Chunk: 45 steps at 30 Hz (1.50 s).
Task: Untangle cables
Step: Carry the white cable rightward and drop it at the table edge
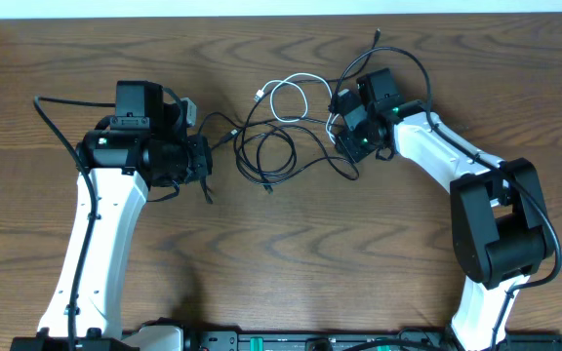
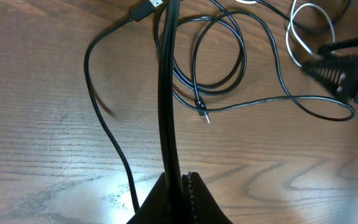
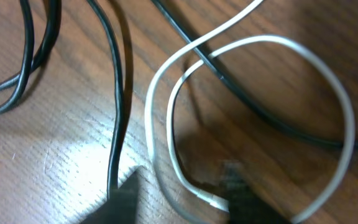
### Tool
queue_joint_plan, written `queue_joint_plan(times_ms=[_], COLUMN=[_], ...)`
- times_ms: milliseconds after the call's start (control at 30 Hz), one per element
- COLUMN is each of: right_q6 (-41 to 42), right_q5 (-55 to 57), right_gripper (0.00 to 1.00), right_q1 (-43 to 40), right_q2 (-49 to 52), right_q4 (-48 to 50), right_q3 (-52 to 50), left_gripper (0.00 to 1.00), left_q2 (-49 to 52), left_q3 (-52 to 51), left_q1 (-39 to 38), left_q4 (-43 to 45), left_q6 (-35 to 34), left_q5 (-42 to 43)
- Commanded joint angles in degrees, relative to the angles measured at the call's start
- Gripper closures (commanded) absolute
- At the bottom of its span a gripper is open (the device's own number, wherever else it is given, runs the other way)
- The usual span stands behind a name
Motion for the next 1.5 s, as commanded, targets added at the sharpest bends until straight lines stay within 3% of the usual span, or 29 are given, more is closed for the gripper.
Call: queue_joint_plan(times_ms=[0,167,467,700,933,1133,1267,1467], right_q6=[4.09,13.64,14.86,22.16,28.24,28.70,28.09,28.15], right_q5=[1.31,1.86,2.97,24.50,35.54,28.70,20.26,22.32], right_gripper=[0.99,0.99,0.99,0.99,0.99,0.99,0.99,0.99], right_q1=[0.33,-2.01,-7.41,-12.26,-17.40,-20.57,-20.50,-20.68], right_q2=[0.44,-4.87,-24.59,-38.51,-47.04,-48.35,-45.64,-39.45], right_q4=[1.18,0.76,0.24,-2.75,-3.21,-4.26,-11.30,-12.70], right_q3=[-0.11,2.58,3.80,3.80,3.80,3.78,3.78,3.78], left_gripper=[0.92,0.92,0.92,0.92,0.92,0.92,0.92,0.92], left_q2=[0.15,0.15,0.15,0.15,0.15,0.15,0.15,0.15], left_q3=[0.24,0.24,0.24,0.24,0.24,0.24,0.24,0.24], left_q1=[0.00,0.00,0.00,0.00,0.00,0.00,0.00,0.00], left_q4=[0.00,0.02,0.02,0.04,0.04,0.07,0.00,0.02], left_q6=[0.33,0.33,0.33,0.33,0.33,0.33,0.33,0.33], left_q5=[-0.33,-0.33,-0.35,-0.35,-0.35,-0.35,-0.33,-0.33])
